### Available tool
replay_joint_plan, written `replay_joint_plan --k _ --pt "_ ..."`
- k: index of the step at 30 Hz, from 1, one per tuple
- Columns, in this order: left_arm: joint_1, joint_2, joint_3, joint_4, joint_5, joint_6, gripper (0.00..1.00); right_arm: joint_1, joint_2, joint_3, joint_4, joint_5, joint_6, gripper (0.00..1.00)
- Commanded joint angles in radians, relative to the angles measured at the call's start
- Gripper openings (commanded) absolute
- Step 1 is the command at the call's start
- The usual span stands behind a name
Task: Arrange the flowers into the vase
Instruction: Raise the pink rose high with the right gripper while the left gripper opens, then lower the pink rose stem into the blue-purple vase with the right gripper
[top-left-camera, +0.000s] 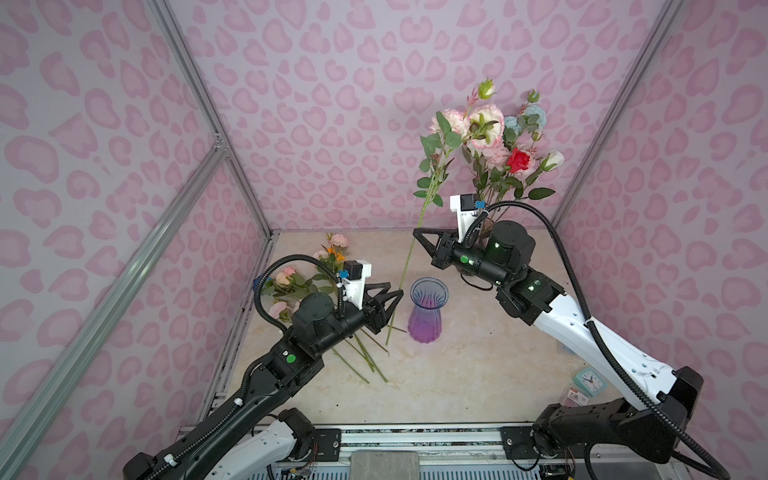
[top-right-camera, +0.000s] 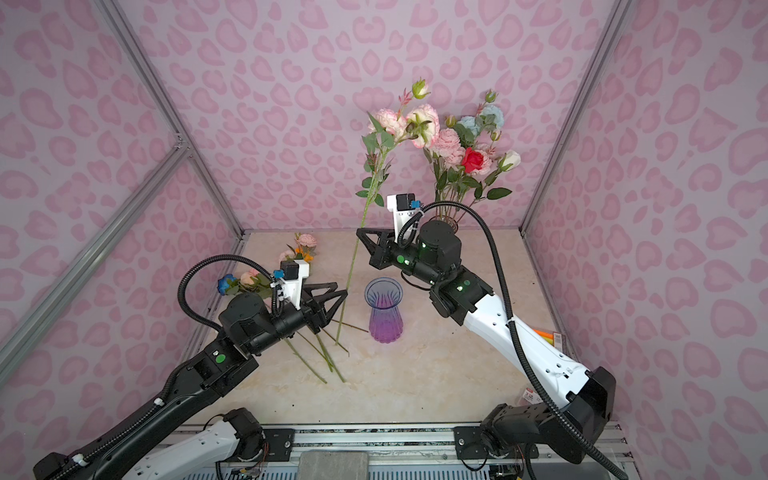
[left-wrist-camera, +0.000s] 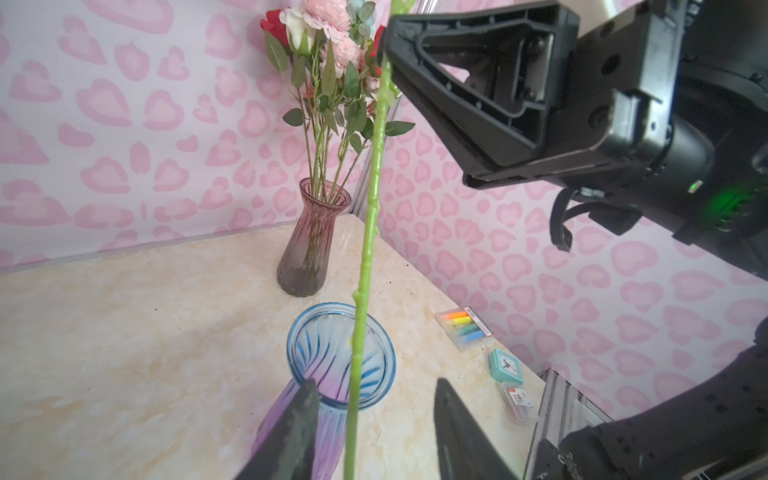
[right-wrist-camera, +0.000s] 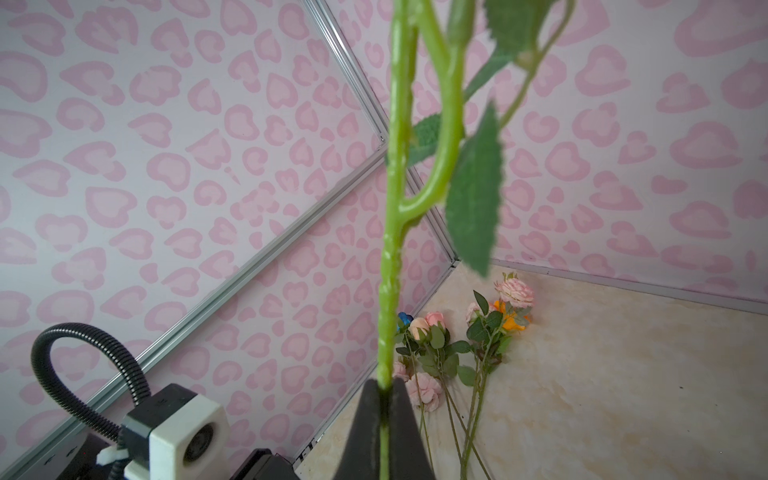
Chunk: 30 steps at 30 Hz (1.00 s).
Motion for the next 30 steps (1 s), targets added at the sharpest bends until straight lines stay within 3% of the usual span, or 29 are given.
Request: replay_joint_plan --k 1,6,9,19,30 --pt "0.001 -0.029 0.000 -0.032 -0.080 0.022 0.48 0.001 -0.013 0.012 0.001 0.048 -0.056 0.00" --pt "0.001 -0.109 -0.010 -0.087 -0.270 0.035 0.50 0.000 -0.053 0.066 -0.091 0.158 -0.177 0.00" --pt "0.000 -0.160 -0.030 -0.107 -0.328 0.033 0.51 -0.023 -0.082 0.097 -0.118 0.201 -0.219 0.00" --pt "0.001 -0.219 -0.057 -0.145 -0.418 0.001 0.52 -0.133 -0.122 0.121 -0.150 0.245 -0.249 0.00" --pt "0.002 -0.198 -0.098 -0.151 -0.482 -0.044 0.52 -0.136 -0.107 -0.129 -0.091 0.223 -0.220 0.00"
